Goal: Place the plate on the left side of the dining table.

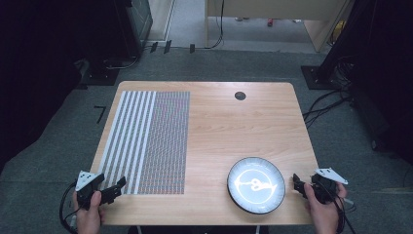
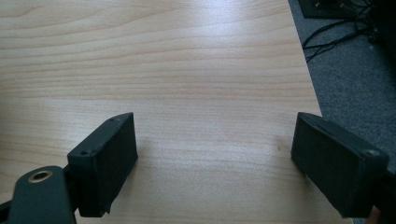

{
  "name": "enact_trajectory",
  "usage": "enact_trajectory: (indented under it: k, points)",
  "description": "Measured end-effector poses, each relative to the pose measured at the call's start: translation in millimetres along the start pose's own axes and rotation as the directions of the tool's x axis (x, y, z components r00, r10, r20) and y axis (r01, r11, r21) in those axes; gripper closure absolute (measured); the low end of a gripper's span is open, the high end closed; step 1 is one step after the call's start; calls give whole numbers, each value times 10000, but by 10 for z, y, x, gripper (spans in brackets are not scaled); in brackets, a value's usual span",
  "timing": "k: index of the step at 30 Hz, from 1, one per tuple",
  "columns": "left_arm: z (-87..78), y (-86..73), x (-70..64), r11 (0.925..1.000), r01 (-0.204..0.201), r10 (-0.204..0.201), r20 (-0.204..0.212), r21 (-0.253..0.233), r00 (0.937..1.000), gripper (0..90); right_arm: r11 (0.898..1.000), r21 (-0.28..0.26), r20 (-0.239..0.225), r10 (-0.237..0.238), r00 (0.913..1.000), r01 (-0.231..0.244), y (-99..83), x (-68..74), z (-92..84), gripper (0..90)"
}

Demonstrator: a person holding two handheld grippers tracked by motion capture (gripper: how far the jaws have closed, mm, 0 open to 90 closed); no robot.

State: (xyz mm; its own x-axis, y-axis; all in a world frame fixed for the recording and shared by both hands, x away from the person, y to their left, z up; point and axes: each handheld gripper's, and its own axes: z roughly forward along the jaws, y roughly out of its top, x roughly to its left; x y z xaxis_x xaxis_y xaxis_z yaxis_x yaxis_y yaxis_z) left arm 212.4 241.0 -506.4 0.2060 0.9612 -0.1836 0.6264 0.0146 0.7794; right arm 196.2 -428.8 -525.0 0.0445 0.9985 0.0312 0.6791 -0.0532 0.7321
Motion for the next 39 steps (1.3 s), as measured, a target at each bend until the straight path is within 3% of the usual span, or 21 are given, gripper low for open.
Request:
enact_trajectory:
  k: [6, 10, 16, 24, 28, 34, 39]
  points:
    - [-29, 14, -3, 9998, 87, -85, 91, -188, 9999, 134, 9996, -230, 153, 191, 9997, -188, -6, -21, -29, 150]
    - [-37, 26, -24, 9996, 96, -93, 105, -266, 9999, 134, 9967, -751, 173, 331, 9993, -317, 17, -6, -130, 151]
    - [-36, 51, -109, 9994, -24, 31, 198, -349, 9998, 134, 9873, -1573, 207, 239, 9995, -203, 51, 71, -280, 154]
    - [-57, 79, -214, 9986, -221, 239, 373, -471, 9990, 134, 9793, -2024, 323, 137, 9994, -69, 87, 172, -390, 154]
    - [-53, 102, -284, 9986, -349, 380, 762, -409, 9964, 135, 9756, -2192, 239, 149, 9996, -93, 99, 214, -439, 153]
    - [-52, 122, -414, 9972, -580, 615, 746, -477, 9953, 134, 9714, -2372, 107, 74, 9999, -47, 113, 257, -493, 152]
    - [-38, 134, -615, 9947, -856, 909, 987, -567, 9910, 134, 9691, -2463, -59, 126, 9999, -136, 121, 314, -529, 152]
